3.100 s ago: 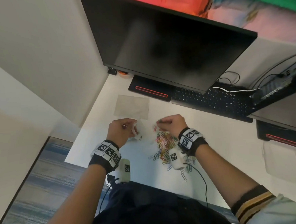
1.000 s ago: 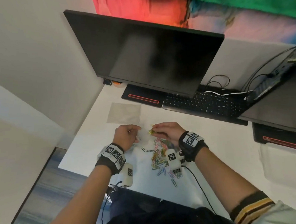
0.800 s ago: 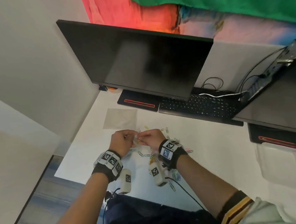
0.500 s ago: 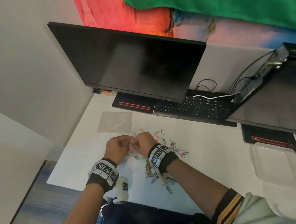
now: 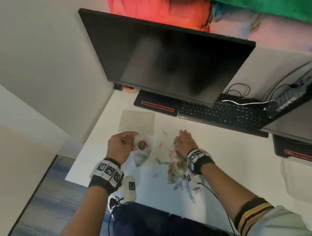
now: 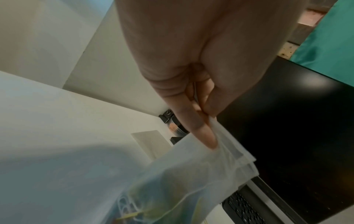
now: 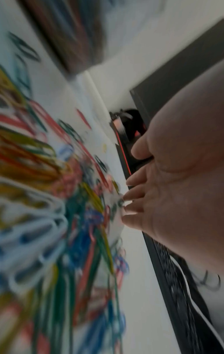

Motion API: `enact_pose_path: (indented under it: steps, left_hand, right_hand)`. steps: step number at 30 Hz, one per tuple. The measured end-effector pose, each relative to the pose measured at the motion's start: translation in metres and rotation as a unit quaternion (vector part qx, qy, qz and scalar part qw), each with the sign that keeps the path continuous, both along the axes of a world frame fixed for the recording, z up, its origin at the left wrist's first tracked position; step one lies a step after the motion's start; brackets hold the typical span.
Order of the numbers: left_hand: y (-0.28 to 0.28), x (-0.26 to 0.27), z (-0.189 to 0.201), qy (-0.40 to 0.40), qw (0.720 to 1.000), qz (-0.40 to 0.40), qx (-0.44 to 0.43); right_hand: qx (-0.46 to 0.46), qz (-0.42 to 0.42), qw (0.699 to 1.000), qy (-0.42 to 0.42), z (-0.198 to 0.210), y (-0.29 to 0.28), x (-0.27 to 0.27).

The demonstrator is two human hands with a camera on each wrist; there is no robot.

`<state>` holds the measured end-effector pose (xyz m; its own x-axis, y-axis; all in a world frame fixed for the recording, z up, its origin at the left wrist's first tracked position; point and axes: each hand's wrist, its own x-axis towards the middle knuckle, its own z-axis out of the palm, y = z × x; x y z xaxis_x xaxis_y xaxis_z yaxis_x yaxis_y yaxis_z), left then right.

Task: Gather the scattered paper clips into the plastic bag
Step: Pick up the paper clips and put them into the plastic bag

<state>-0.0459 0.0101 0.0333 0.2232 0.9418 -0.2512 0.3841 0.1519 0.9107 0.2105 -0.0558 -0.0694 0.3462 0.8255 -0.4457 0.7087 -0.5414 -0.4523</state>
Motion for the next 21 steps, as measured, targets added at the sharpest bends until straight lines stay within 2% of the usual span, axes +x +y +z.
enact_pose_path:
  steps: [3,5,8,13,17,21]
  left_hand:
    - [0.001,-0.004,-0.001,0.004,1.0,-0.005,-0.003]
    - [0.001,-0.005,-0.002,0.003,1.0,-0.009,-0.007]
    - [0.001,-0.003,-0.005,0.004,1.0,-0.016,-0.008]
    - [-0.001,-0.002,-0.011,-0.004,1.0,-0.015,-0.008]
    - [-0.004,-0.001,-0.016,-0.004,1.0,-0.02,0.003]
    - [-0.007,0.006,-0.018,-0.006,0.999,-0.031,0.008]
  right_hand:
    - [0.005,0.095,0.995,-0.014,-0.001,0.01,-0.032]
    - [0.006,0.161,0.985,-0.065,-0.003,0.016,-0.047]
    - [-0.004,0.268,0.952,-0.151,-0.004,0.012,-0.057]
    - [0.037,0.419,0.884,-0.203,0.002,-0.02,-0.046]
    - [-0.014,0.424,0.873,-0.239,0.004,-0.045,-0.019]
    - [0.022,0.403,0.894,-0.196,0.003,-0.049,-0.008]
